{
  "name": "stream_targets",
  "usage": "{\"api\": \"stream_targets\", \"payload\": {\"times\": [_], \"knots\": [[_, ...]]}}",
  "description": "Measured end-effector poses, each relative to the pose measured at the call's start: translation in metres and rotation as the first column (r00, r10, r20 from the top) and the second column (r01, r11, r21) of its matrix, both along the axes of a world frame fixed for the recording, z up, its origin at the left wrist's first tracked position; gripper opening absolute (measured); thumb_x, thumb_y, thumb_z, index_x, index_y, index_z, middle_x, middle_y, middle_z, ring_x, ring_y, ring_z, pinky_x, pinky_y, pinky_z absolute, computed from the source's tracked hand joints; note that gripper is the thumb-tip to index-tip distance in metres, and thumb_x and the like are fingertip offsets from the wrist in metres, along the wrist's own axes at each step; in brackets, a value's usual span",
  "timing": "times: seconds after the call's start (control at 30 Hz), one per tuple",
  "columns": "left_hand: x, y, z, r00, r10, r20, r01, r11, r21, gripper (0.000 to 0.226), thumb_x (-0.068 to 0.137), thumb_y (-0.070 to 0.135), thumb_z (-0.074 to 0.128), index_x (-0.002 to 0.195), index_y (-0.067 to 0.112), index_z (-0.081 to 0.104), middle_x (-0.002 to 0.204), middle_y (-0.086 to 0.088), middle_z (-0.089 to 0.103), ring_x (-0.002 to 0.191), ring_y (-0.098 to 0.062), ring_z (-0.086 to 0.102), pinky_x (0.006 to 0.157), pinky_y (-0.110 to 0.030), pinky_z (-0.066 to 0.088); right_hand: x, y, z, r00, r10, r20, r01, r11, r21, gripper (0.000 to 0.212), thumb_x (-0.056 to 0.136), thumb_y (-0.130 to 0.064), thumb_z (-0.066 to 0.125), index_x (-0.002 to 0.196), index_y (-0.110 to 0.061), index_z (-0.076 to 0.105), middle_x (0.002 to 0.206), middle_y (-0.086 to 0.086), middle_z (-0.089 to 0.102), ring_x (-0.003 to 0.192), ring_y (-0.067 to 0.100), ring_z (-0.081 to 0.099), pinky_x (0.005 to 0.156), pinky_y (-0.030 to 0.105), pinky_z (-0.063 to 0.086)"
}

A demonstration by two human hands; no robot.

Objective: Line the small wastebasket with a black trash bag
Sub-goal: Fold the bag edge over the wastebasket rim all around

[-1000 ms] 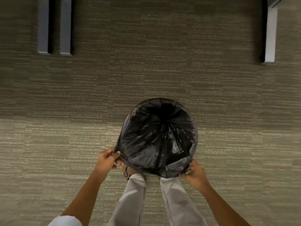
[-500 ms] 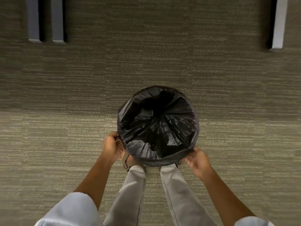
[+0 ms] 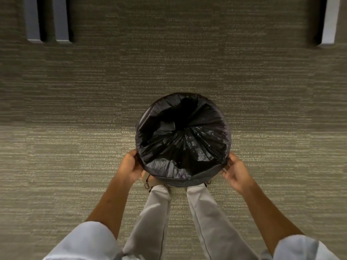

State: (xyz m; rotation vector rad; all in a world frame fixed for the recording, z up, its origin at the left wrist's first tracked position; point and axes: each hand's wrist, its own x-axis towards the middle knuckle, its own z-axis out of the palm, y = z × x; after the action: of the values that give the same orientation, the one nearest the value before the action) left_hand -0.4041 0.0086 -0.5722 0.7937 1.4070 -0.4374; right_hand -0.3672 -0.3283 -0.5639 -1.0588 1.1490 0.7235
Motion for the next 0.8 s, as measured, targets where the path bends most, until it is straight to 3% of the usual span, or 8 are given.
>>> {"api": "stream_targets", "payload": {"times": [0.17, 0.27, 0.37, 0.5, 0.6, 0.67, 0.73, 0.8], "knots": [[0.001, -0.003, 0.000, 1.000, 0.028, -0.004, -0.028, 0.999, -0.022, 0.036, 0.101, 0.008, 0.032, 0.084, 0.003, 0.063, 0.059, -0.006, 0.072, 0.052, -0.013, 0.070, 0.047, -0.025, 0.056, 0.007, -0.008, 0.000, 0.998, -0.057, -0.029, 0.057, 0.998, 0.015, 0.025, 0.102, -0.014, 0.048, 0.120, -0.003, 0.062, 0.097, 0.010, 0.076, 0.087, 0.021, 0.073, 0.074, 0.033, 0.061], [-0.002, -0.008, -0.003, 0.999, 0.011, -0.030, -0.013, 0.998, -0.066, 0.037, 0.101, 0.012, 0.032, 0.090, 0.001, 0.066, 0.077, -0.014, 0.078, 0.069, -0.022, 0.076, 0.053, -0.033, 0.060, 0.010, -0.009, 0.002, 0.990, -0.143, -0.013, 0.144, 0.984, 0.101, 0.027, 0.098, -0.009, 0.053, 0.123, -0.005, 0.060, 0.109, 0.014, 0.072, 0.096, 0.023, 0.071, 0.085, 0.035, 0.062], [-0.002, -0.007, -0.005, 1.000, 0.004, -0.004, -0.004, 0.997, -0.071, 0.033, 0.103, 0.017, 0.033, 0.100, 0.007, 0.064, 0.087, -0.013, 0.079, 0.077, -0.024, 0.076, 0.059, -0.036, 0.061, 0.013, -0.006, 0.004, 0.992, -0.120, 0.028, 0.116, 0.985, 0.129, 0.026, 0.095, -0.004, 0.049, 0.118, -0.008, 0.061, 0.103, 0.012, 0.074, 0.090, 0.021, 0.072, 0.079, 0.033, 0.063], [-0.002, 0.003, -0.002, 0.936, -0.349, 0.053, 0.342, 0.933, 0.113, 0.034, 0.091, -0.006, 0.037, 0.088, 0.011, 0.066, 0.073, -0.006, 0.073, 0.064, -0.020, 0.064, 0.054, -0.031, 0.052, 0.015, -0.003, 0.003, 0.990, -0.107, 0.096, 0.106, 0.994, 0.017, 0.029, 0.100, -0.003, 0.035, 0.112, -0.007, 0.061, 0.098, 0.011, 0.072, 0.091, 0.024, 0.068, 0.081, 0.037, 0.060], [0.001, 0.013, 0.001, 0.832, -0.551, 0.066, 0.515, 0.812, 0.275, 0.035, 0.078, -0.016, 0.033, 0.082, -0.005, 0.066, 0.080, -0.027, 0.068, 0.067, -0.027, 0.061, 0.065, -0.044, 0.056, 0.014, -0.001, 0.003, 0.986, -0.055, 0.160, 0.067, 0.996, -0.067, 0.031, 0.098, -0.019, 0.034, 0.101, -0.010, 0.063, 0.094, 0.007, 0.067, 0.092, 0.024, 0.060, 0.083, 0.041, 0.052], [0.007, 0.017, 0.006, 0.825, -0.560, 0.080, 0.514, 0.801, 0.307, 0.031, 0.076, -0.007, 0.033, 0.085, -0.007, 0.062, 0.083, -0.029, 0.065, 0.074, -0.031, 0.060, 0.071, -0.049, 0.054, 0.014, 0.005, 0.002, 0.979, 0.063, 0.192, -0.031, 0.985, -0.168, 0.037, 0.102, -0.032, 0.036, 0.103, -0.012, 0.068, 0.096, 0.004, 0.073, 0.095, 0.024, 0.066, 0.083, 0.040, 0.053], [0.014, 0.018, 0.009, 0.850, -0.517, 0.096, 0.475, 0.833, 0.283, 0.030, 0.077, 0.008, 0.035, 0.093, 0.006, 0.060, 0.084, -0.021, 0.065, 0.076, -0.030, 0.058, 0.067, -0.044, 0.049, 0.016, 0.014, -0.001, 0.968, 0.157, 0.194, -0.095, 0.952, -0.292, 0.040, 0.104, -0.042, 0.039, 0.107, -0.018, 0.072, 0.107, 0.004, 0.076, 0.102, 0.022, 0.070, 0.089, 0.040, 0.055], [0.018, 0.017, 0.010, 0.834, -0.538, 0.124, 0.499, 0.830, 0.247, 0.036, 0.087, 0.037, 0.038, 0.105, 0.017, 0.061, 0.093, -0.016, 0.070, 0.081, -0.030, 0.061, 0.069, -0.043, 0.048, 0.019, 0.022, -0.003, 0.973, 0.156, 0.169, -0.084, 0.925, -0.371, 0.040, 0.102, -0.048, 0.043, 0.105, -0.021, 0.073, 0.107, 0.003, 0.075, 0.102, 0.020, 0.071, 0.092, 0.039, 0.054]]}}
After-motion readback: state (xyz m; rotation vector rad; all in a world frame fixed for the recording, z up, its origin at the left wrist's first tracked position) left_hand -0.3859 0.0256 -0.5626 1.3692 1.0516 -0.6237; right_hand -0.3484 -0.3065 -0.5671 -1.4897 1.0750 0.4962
